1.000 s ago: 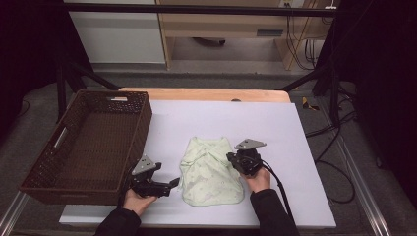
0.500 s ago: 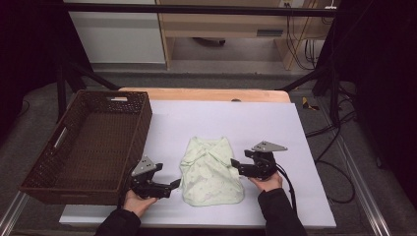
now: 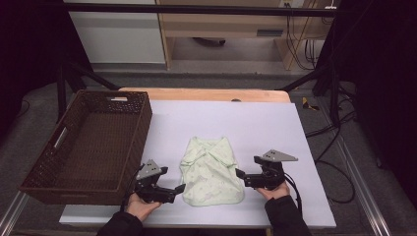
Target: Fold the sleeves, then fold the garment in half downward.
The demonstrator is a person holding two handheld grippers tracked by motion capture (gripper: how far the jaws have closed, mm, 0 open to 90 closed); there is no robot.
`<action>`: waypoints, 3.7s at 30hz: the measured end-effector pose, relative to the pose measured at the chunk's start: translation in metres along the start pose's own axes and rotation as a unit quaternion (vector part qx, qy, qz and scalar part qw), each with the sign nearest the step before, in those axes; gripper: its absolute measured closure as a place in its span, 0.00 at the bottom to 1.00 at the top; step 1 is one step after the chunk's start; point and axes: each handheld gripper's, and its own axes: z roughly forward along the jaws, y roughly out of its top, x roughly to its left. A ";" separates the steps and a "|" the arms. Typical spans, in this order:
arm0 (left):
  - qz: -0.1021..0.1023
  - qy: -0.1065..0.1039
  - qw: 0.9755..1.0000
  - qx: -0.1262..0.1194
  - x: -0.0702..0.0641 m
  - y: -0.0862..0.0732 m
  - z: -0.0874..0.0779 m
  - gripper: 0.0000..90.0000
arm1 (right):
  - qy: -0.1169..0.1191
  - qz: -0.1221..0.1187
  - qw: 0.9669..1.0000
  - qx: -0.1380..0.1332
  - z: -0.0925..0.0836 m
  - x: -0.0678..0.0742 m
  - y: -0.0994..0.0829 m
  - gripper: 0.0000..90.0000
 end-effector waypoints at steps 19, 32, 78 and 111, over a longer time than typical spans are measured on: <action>0.004 -0.004 0.999 0.040 -0.018 -0.005 0.009 0.05 | 0.016 0.001 1.000 0.015 -0.009 0.002 -0.021 0.08; 0.008 0.002 0.997 0.083 -0.027 -0.009 0.018 0.08 | 0.017 -0.003 0.999 0.035 -0.014 0.004 -0.032 0.08; -0.048 0.037 0.991 0.117 -0.032 -0.012 0.022 0.97 | -0.012 -0.023 0.992 0.123 0.005 0.024 -0.037 0.92; -0.003 0.017 0.998 0.065 -0.020 -0.006 0.005 0.33 | 0.035 0.021 0.997 0.071 -0.006 0.016 -0.031 0.44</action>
